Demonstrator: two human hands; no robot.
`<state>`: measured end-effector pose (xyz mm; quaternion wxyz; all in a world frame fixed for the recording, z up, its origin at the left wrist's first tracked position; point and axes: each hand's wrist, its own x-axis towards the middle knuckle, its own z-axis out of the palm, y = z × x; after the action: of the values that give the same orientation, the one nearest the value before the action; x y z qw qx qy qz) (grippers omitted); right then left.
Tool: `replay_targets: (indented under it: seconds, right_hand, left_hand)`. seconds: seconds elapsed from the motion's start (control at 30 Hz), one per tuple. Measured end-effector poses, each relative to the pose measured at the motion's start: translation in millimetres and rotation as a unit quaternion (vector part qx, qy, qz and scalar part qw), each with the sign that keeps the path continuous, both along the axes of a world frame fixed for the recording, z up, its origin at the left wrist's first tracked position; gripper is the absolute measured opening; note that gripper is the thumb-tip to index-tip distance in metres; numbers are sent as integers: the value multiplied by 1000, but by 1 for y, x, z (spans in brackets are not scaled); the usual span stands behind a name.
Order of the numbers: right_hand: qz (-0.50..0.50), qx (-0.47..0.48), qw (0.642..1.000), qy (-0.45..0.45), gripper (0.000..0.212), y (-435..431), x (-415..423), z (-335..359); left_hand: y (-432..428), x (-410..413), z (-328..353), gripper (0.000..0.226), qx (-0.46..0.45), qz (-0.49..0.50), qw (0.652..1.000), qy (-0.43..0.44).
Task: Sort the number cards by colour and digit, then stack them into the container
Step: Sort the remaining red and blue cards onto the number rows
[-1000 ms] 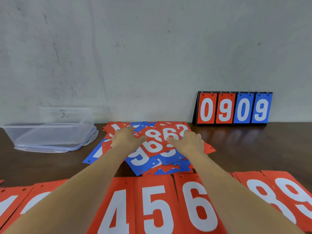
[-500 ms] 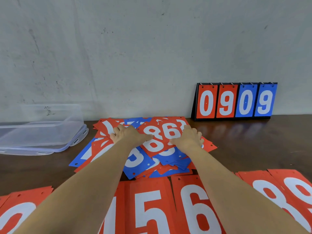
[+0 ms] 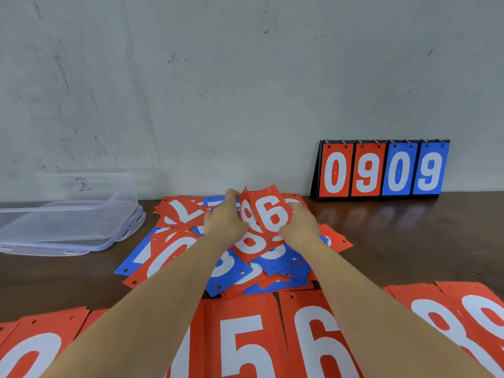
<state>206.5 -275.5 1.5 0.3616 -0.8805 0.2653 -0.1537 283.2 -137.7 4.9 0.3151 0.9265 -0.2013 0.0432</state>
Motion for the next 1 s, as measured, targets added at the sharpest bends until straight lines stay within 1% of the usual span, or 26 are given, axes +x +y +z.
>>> replay_targets:
  seconds: [0.07, 0.13, 0.17, 0.23, 0.3, 0.37, 0.47, 0.57, 0.63, 0.7, 0.8, 0.87, 0.9, 1.0]
  right_hand:
    - [-11, 25, 999, -31, 41, -3, -3, 2]
    - [-24, 63, 995, -70, 28, -7, -8, 4]
    - [-33, 97, 991, -91, 25, -9, -11, 5]
    - [-47, 166, 977, -127, 19, -12, -19, 9]
    - [-44, 218, 963, -154, 15, -13, -29, 16]
    - [-24, 256, 950, -174, 18, -12, -42, 23]
    - [15, 291, 939, -181, 12, -8, -61, 33]
    - [40, 294, 940, -170, 12, -4, -82, 38]
    - [49, 284, 942, -171, 12, 0, -96, 41]
    - [48, 283, 940, -183, 13, 2, -109, 43]
    - [58, 311, 929, -191, 14, 10, -123, 53]
    - [67, 332, 923, -184, 26, 18, -127, 56]
    - [81, 334, 923, -175, 29, 22, -130, 57]
    - [129, 335, 920, -153, 16, 35, -138, 59]
  left_hand:
    - [1, -1, 0, 52, -129, -15, 990, 45]
    - [7, -2, 8, 40, -241, 13, 966, 91]
    - [11, -3, 13, 31, -281, 31, 952, 115]
    - [21, -3, 22, 13, -329, 44, 932, 148]
    - [33, -7, 30, 6, -357, 35, 920, 157]
    - [44, -13, 37, 3, -383, 26, 909, 160]
    - [59, -28, 46, 4, -396, 32, 901, 174]
    - [74, -42, 49, 22, -393, 56, 900, 179]
    - [83, -53, 52, 25, -396, 63, 899, 178]
    - [90, -64, 53, 26, -385, 62, 905, 171]
    - [93, -84, 56, 24, -387, 57, 906, 163]
    - [90, -100, 58, 22, -384, 48, 908, 160]
    - [88, -108, 59, 20, -384, 41, 908, 160]
    - [78, -128, 65, 18, -392, 15, 903, 174]
